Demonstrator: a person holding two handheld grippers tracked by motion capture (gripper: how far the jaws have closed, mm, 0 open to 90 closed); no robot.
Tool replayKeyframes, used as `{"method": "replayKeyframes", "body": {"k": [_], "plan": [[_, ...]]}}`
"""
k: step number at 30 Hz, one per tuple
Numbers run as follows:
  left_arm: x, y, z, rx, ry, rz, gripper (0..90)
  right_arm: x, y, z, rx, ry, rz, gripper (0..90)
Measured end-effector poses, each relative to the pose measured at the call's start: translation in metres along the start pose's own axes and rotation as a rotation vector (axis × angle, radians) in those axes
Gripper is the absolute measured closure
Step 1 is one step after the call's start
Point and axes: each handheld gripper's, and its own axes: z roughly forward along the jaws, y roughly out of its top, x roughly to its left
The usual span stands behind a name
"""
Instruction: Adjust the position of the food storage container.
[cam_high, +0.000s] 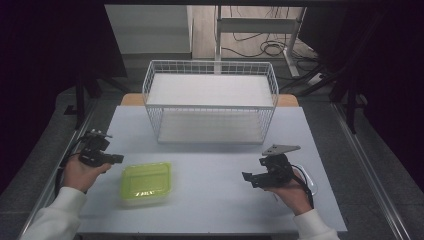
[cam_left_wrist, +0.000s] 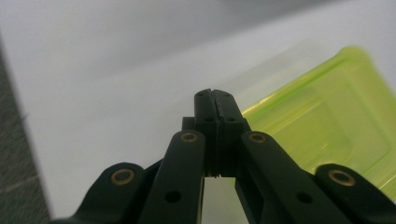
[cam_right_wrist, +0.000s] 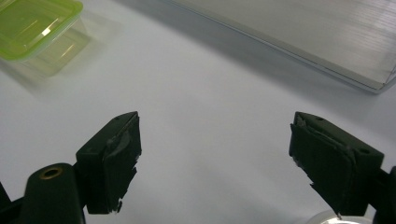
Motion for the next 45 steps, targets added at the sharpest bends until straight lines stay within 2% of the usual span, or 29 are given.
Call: {"method": "replayKeyframes", "body": {"k": [1,3,4,5,8,14,22,32,45], "plan": [[0.0,0.0,0.0,0.0,0.0,0.0,89.7,0.0,0.0,0.0,0.0,0.0,0.0,17.0],[0.006,-0.01,-0.002,0.002,0.002,-0.026,89.7,0.0,0.0,0.002,0.004,-0.002,-0.004,17.0],[0.01,-0.021,-0.002,0.01,0.001,-0.043,89.7,0.0,0.0,0.002,0.007,-0.002,-0.005,16.9],[0.01,-0.021,-0.002,0.01,0.001,-0.043,89.7,0.0,0.0,0.002,0.007,-0.002,-0.005,16.9],[0.013,-0.037,-0.002,0.021,-0.006,-0.059,89.7,0.001,0.001,0.003,0.011,-0.004,-0.007,16.9],[0.009,-0.049,0.004,0.039,-0.026,-0.054,89.7,0.001,0.001,0.003,0.011,-0.006,-0.004,16.9],[0.001,-0.048,0.013,0.052,-0.065,-0.041,89.7,-0.001,0.0,0.0,0.004,-0.008,-0.003,16.9],[-0.006,-0.045,0.018,0.049,-0.083,-0.042,89.8,-0.004,0.002,-0.003,-0.003,-0.018,0.01,16.9],[-0.031,-0.035,0.03,0.047,-0.128,-0.014,89.7,-0.004,0.003,-0.005,-0.003,-0.019,0.012,17.0]]}}
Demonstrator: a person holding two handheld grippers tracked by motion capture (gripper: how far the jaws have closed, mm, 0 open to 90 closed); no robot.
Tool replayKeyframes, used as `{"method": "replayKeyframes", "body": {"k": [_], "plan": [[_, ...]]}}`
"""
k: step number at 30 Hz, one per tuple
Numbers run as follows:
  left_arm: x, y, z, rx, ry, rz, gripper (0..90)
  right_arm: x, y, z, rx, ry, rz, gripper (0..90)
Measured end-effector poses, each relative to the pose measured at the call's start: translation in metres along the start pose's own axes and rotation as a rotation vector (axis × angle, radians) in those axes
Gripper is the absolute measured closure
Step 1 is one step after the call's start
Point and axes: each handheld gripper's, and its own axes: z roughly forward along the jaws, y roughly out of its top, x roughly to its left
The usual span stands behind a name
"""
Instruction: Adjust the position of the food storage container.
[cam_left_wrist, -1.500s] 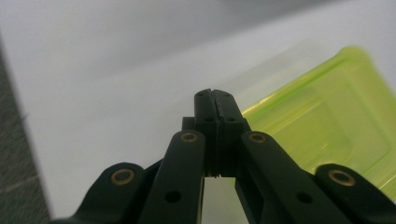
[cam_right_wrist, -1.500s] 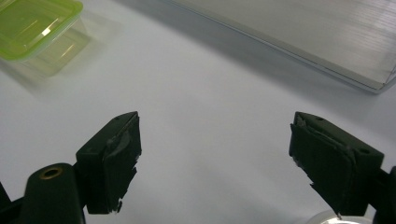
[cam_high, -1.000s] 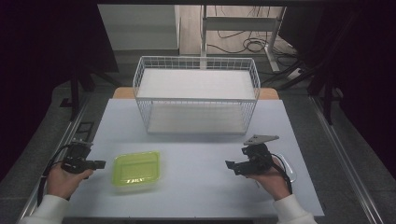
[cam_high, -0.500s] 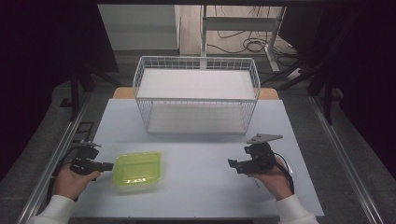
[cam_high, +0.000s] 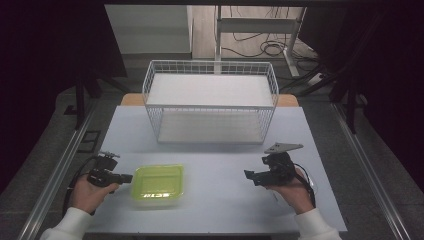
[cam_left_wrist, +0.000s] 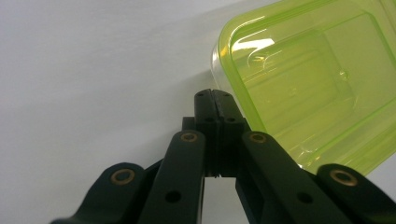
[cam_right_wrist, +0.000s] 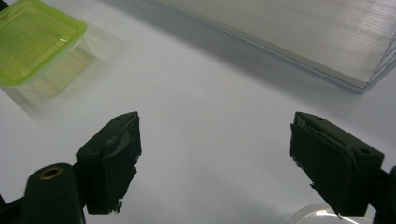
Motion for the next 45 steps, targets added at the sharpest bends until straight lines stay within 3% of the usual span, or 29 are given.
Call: {"method": "replayKeyframes", "body": {"k": [12,20,25,30,36,45], "plan": [[-0.031,0.016,0.017,0.012,-0.059,0.047,89.7,0.0,0.001,-0.001,-0.001,-0.002,0.006,17.0],[-0.043,0.014,0.02,0.022,-0.075,0.064,89.6,-0.001,0.001,-0.002,-0.002,-0.005,0.01,16.9],[-0.054,0.012,0.023,0.035,-0.098,0.085,89.6,0.0,0.002,-0.001,-0.001,-0.001,0.013,17.0],[-0.061,0.011,0.027,0.034,-0.137,0.08,89.6,0.001,0.002,-0.001,-0.001,-0.003,0.007,17.0],[-0.078,0.012,0.036,0.07,-0.159,0.131,89.6,0.002,0.002,0.001,0.001,0.0,0.009,17.0],[-0.098,0.02,0.048,0.077,-0.188,0.157,89.5,0.001,0.002,0.0,-0.002,-0.005,0.006,17.0]]}}
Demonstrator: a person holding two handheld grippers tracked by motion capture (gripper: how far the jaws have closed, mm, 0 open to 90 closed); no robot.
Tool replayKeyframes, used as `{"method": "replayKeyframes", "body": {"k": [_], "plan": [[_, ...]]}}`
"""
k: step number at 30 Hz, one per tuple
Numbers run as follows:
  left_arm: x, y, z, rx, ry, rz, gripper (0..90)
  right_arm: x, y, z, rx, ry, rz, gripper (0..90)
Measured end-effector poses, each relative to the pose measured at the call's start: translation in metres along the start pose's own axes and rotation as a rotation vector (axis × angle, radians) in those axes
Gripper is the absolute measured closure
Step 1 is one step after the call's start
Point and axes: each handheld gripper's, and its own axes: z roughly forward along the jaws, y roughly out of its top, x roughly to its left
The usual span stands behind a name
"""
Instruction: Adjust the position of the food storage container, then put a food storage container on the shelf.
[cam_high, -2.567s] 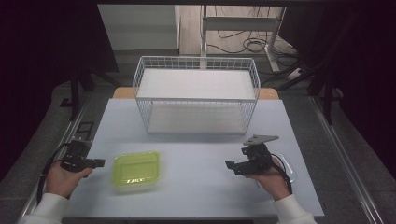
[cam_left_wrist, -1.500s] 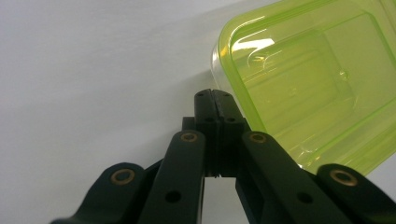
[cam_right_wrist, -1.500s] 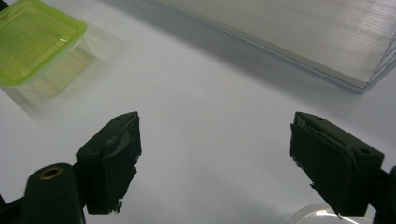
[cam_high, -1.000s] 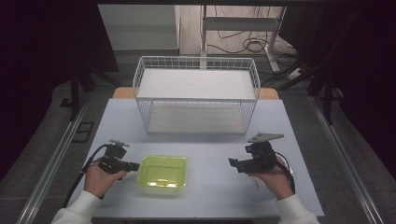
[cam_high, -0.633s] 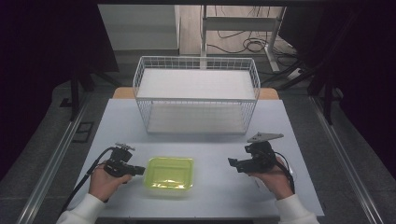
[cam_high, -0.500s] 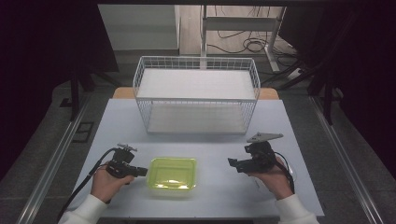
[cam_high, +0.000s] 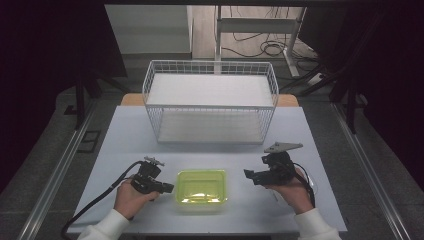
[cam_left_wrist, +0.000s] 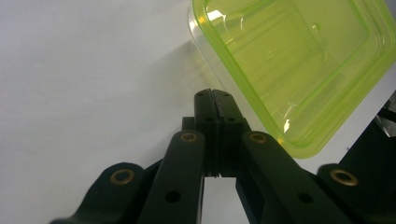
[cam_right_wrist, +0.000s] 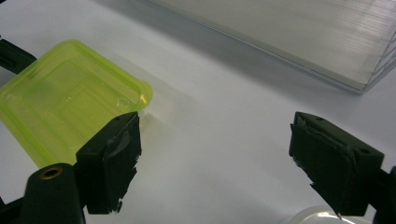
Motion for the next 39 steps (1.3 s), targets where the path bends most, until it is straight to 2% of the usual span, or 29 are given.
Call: {"method": "replayKeyframes", "body": {"k": [4,8,10,12,13,14,15,17,18,19,20,23,24,25,26,30,35,38,39], "plan": [[-0.006,0.002,0.008,0.001,-0.024,0.005,89.5,0.0,0.0,-0.001,-0.006,-0.007,-0.001,17.1],[-0.008,0.002,0.013,-0.002,-0.029,0.003,89.0,0.0,0.0,-0.003,-0.025,-0.015,-0.001,17.4],[-0.007,0.001,0.01,-0.014,-0.015,0.011,87.9,0.0,0.001,-0.003,-0.034,-0.018,-0.008,17.5],[-0.007,0.001,0.004,-0.049,0.014,0.011,85.0,0.001,0.001,-0.004,-0.039,-0.019,-0.005,17.5],[-0.007,0.001,0.004,-0.049,0.014,0.011,83.0,0.001,0.001,-0.004,-0.039,-0.019,-0.005,17.5],[-0.007,0.0,-0.003,-0.109,0.033,-0.001,80.2,0.001,0.001,-0.005,-0.05,-0.002,0.001,17.5],[-0.007,-0.001,-0.007,-0.146,0.046,-0.014,76.0,0.001,0.001,-0.005,-0.058,0.009,0.008,17.5],[-0.006,-0.001,-0.012,-0.157,0.061,-0.007,65.2,0.001,0.001,-0.006,-0.065,0.021,0.014,17.5],[-0.006,-0.002,-0.02,-0.187,0.082,-0.008,58.9,0.002,0.001,-0.006,-0.07,0.029,0.019,17.4],[-0.006,-0.002,-0.02,-0.187,0.082,-0.008,53.3,0.002,0.001,-0.006,-0.074,0.037,0.019,17.4],[-0.006,-0.004,-0.026,-0.215,0.096,-0.022,49.3,0.003,0.001,-0.006,-0.078,0.045,0.017,17.4],[-0.005,-0.005,-0.031,-0.229,0.089,-0.021,44.5,0.006,0.001,-0.005,-0.089,0.059,0.029,17.4],[-0.006,-0.006,-0.036,-0.242,0.08,-0.018,41.1,0.009,0.002,-0.004,-0.096,0.091,0.05,17.4],[-0.006,-0.006,-0.036,-0.242,0.08,-0.018,39.4,0.009,0.002,-0.004,-0.096,0.091,0.05,17.4],[-0.006,-0.007,-0.041,-0.259,0.071,-0.021,38.0,0.013,0.003,-0.002,-0.091,0.112,0.057,17.4],[-0.007,-0.009,-0.046,-0.272,0.059,-0.024,35.5,0.021,0.006,0.002,-0.073,0.135,0.066,17.4],[-0.009,-0.01,-0.041,-0.255,0.036,-0.025,33.6,0.027,0.007,0.006,-0.06,0.154,0.091,17.4],[-0.009,-0.009,-0.037,-0.234,0.005,-0.035,32.4,0.028,0.005,0.011,-0.053,0.191,0.166,17.4],[-0.009,-0.009,-0.037,-0.234,0.005,-0.035,32.0,0.028,0.005,0.011,-0.053,0.191,0.166,17.4]]}}
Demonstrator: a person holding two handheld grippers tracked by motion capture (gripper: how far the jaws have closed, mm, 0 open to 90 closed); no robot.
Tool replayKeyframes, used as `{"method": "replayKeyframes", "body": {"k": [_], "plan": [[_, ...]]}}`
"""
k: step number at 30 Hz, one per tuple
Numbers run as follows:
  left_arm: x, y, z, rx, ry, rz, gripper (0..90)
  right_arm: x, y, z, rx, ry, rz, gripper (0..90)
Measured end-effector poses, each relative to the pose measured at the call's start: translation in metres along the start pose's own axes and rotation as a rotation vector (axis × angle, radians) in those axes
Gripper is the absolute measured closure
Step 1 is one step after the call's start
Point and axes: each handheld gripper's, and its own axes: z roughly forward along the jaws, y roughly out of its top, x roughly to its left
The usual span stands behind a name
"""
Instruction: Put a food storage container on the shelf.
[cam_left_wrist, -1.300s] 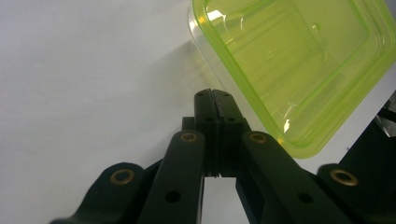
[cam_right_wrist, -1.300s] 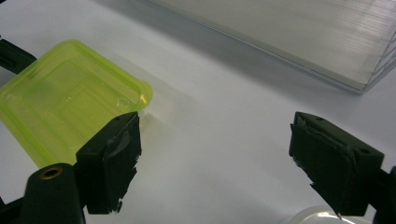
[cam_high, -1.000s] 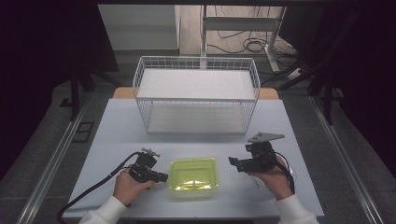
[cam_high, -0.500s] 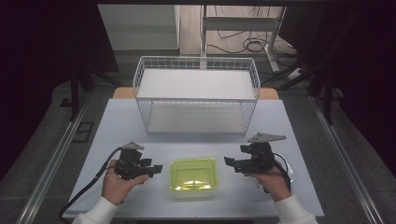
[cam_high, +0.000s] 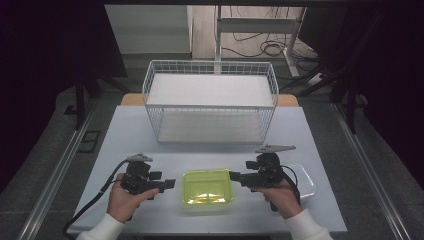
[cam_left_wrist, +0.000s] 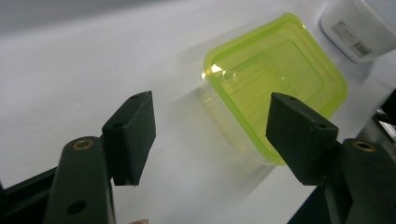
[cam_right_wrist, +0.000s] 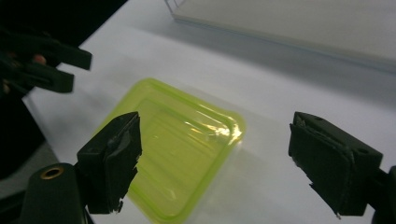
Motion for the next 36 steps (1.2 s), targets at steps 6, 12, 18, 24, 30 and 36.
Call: {"method": "replayKeyframes", "body": {"k": [6,12,18,24,30,36], "plan": [[0.005,0.0,0.004,-0.002,-0.048,-0.056,31.6,0.003,-0.004,0.009,0.023,0.01,0.039,19.5],[0.007,0.0,0.01,-0.009,-0.078,-0.087,31.7,0.01,-0.006,0.017,0.063,-0.002,0.019,21.2],[0.008,0.001,0.023,0.002,-0.118,-0.133,31.8,0.011,-0.01,0.027,0.093,-0.021,0.049,24.1],[0.009,-0.001,0.031,0.013,-0.121,-0.146,33.6,0.004,-0.018,0.036,0.138,-0.058,0.083,30.9],[0.008,-0.002,0.04,0.018,-0.14,-0.178,34.8,0.001,-0.022,0.043,0.175,-0.037,0.113,37.1],[0.01,-0.004,0.048,0.034,-0.155,-0.188,38.3,-0.003,-0.025,0.049,0.2,-0.023,0.15,42.4]]}}
